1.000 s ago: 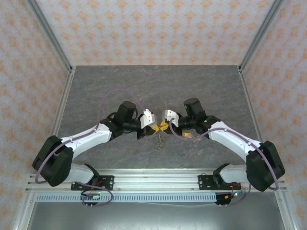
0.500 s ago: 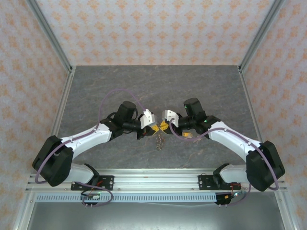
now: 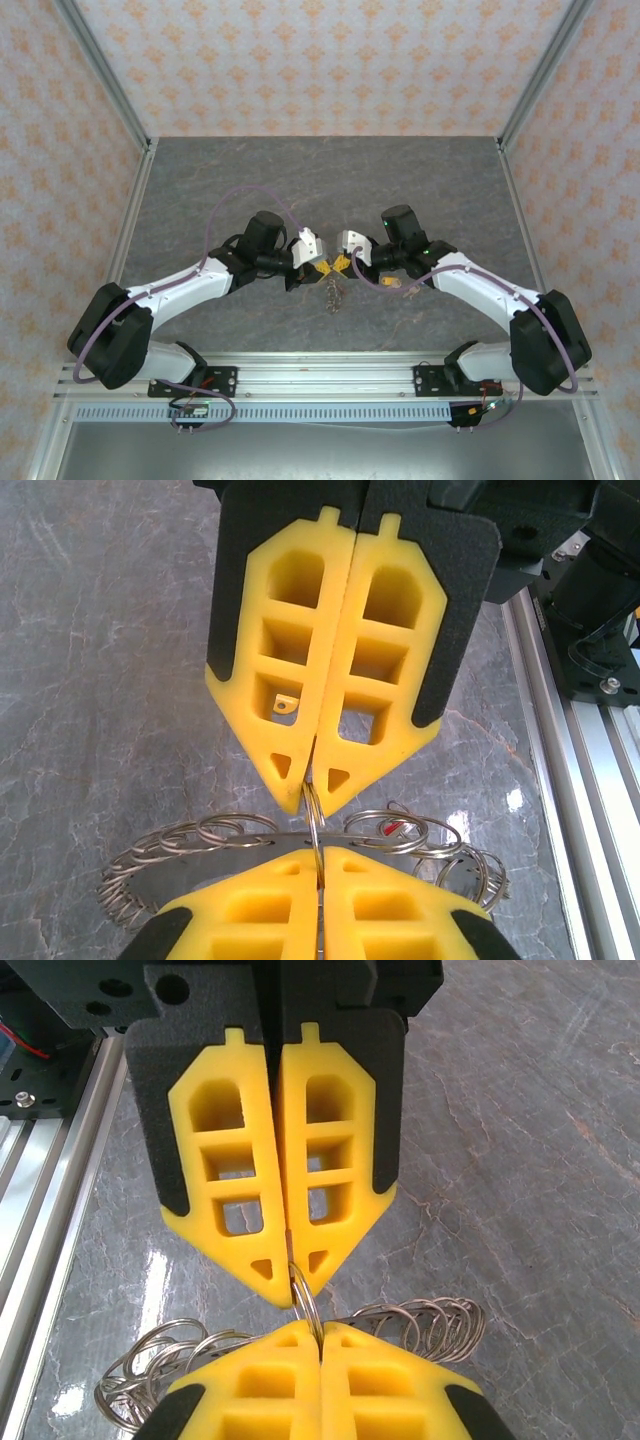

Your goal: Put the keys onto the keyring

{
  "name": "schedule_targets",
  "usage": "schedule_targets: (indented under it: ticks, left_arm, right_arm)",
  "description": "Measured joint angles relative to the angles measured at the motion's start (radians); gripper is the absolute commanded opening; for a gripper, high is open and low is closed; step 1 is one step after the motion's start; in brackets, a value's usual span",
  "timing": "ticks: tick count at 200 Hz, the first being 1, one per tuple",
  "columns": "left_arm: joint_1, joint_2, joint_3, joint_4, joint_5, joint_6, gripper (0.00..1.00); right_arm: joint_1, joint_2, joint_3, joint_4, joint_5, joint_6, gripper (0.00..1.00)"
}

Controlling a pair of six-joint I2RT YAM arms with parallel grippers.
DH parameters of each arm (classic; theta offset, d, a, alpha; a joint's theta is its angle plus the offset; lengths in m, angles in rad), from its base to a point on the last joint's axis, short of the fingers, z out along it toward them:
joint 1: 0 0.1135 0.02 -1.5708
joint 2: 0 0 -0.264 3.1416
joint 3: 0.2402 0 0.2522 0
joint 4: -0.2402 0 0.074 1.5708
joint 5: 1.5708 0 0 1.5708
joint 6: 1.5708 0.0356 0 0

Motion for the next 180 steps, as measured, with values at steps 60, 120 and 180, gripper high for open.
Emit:
schedule_targets:
  ticks: [60, 120, 180]
  left_arm:
    - [0.0, 0.0, 0.003, -0.006, 0.009, 0.0, 0.15]
    - [0.003, 0.009, 0.01, -0.01, 0.011, 0.007, 0.0]
    - [0.002, 0.007, 0.01, -0.01, 0.002, -0.005, 0.0]
  right_arm:
    - [0.0, 0.0, 0.0, 0.003, -0.011, 0.008, 0.0]
    - [0.0, 0.0, -0.001, 0.003, -0.014, 0.031, 0.06]
    - [0.0, -0.143, -0.103, 0.08, 0.106, 0.15, 0.38]
